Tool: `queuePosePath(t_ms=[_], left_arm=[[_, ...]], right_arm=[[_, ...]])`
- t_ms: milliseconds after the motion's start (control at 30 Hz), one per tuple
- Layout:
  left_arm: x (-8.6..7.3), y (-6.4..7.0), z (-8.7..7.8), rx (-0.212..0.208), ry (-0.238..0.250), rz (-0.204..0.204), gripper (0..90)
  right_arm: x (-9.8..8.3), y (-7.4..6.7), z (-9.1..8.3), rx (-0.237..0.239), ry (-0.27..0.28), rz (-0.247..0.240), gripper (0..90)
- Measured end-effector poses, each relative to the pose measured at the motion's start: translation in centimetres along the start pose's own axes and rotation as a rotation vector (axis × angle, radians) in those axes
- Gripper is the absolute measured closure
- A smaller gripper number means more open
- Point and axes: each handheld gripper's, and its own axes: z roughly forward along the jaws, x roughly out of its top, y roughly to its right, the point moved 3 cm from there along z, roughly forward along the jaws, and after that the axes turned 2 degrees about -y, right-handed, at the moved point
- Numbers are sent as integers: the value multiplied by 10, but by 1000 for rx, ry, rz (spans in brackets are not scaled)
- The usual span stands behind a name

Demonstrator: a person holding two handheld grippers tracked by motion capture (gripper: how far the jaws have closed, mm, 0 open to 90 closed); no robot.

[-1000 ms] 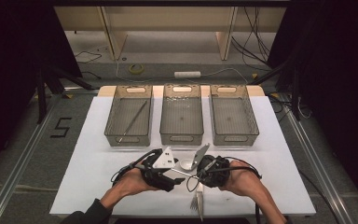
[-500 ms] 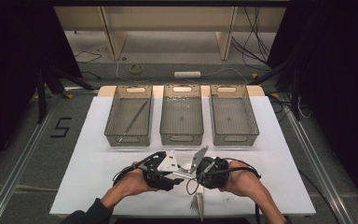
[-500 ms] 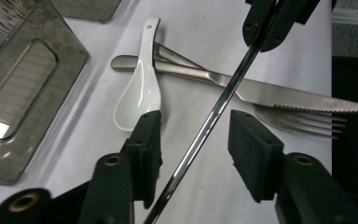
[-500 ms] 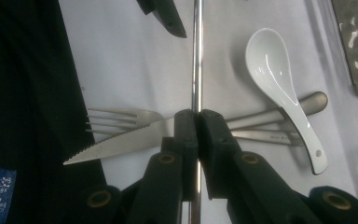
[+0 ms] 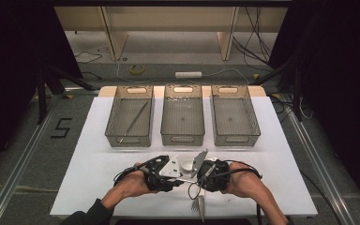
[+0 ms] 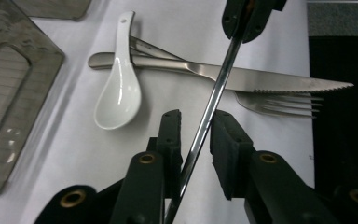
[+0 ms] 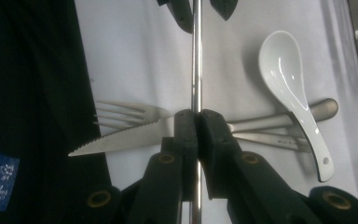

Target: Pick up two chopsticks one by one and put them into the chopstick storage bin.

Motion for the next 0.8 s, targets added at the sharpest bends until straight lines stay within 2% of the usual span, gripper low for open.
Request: queuePosePath(t_ms=[100, 167, 233, 267, 300, 333, 367, 433, 600, 733, 800], left_arm=[[0, 3, -1, -31, -15, 25, 765], [-1, 5, -1, -74, -10, 39, 804], [-1, 7, 0, -118, -10, 43, 843], [-1, 7, 0, -123, -19, 38, 851], [-2, 7, 0, -120, -36, 46, 852], [-3, 7, 0, -122, -50, 50, 854], [-3, 7, -1, -114, -43, 41, 854], [-4, 4, -2, -98, -50, 26, 855], [-5, -6, -6, -46, -37, -41, 855], [-8, -16, -11, -2, -21, -106, 855], [-10, -20, -14, 17, -9, -137, 855]], right_arm=[[-1, -1, 1, 14, -3, -19, 857], [-1, -1, 2, 17, 6, -29, 836], [-3, 2, 1, 19, 12, -15, 807], [-4, 3, 1, 25, 20, -2, 792], [-4, 4, -1, 40, 25, 24, 767], [-4, 5, -2, 41, 53, 57, 689], [-5, 8, -3, 64, 66, 71, 641], [-6, 13, -6, 60, 93, 116, 560], [-10, 23, -16, 66, 201, 214, 488], [-14, 29, -22, 23, 284, 268, 396], [-16, 32, -25, 19, 313, 300, 382]])
